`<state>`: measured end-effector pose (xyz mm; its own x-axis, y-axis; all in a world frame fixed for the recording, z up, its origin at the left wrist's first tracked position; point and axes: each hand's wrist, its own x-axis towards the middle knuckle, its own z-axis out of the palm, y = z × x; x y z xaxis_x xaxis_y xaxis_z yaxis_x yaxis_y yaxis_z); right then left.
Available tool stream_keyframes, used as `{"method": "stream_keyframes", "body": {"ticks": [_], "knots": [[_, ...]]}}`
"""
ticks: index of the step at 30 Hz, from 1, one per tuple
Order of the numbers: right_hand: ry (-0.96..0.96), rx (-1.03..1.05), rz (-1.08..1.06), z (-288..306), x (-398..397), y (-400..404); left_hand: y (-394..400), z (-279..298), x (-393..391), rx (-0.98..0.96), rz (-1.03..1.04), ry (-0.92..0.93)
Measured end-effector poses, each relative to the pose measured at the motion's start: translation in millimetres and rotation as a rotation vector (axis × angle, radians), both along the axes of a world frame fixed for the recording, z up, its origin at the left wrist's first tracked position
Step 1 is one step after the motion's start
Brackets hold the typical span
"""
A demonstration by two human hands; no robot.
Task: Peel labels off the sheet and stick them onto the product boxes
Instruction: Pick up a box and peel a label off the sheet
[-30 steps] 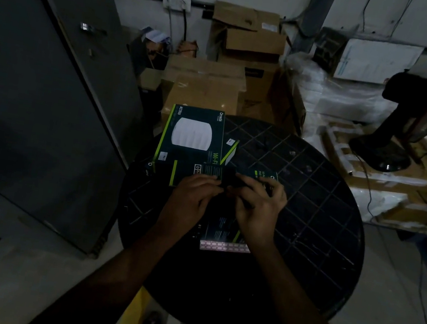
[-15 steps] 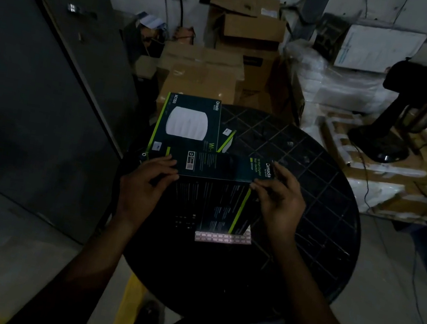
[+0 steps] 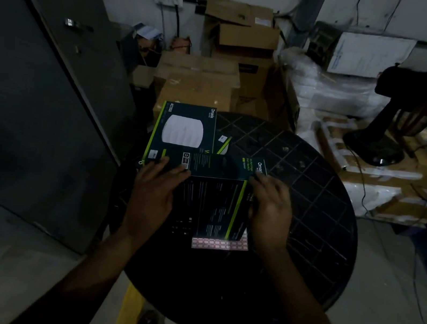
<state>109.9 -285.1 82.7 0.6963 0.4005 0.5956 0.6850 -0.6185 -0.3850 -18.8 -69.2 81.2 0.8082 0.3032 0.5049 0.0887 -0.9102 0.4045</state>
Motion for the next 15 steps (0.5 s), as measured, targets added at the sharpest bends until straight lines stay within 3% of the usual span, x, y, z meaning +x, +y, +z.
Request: {"method": "stream_keyframes", "body": {"ticks": [3,9,15], "knots": [[-0.034,-0.021,0.13,-7,-11,23,-27,-4,18,0.166,-0.063,0.065],[-0.042,-0.057,0.262,-15,-11,29,-38,-5,42,0.264,-0.083,0.059],[-0.048,-0.245,0.276,-53,-25,9,-20,20,68,0.477,-0.061,0.332]]}}
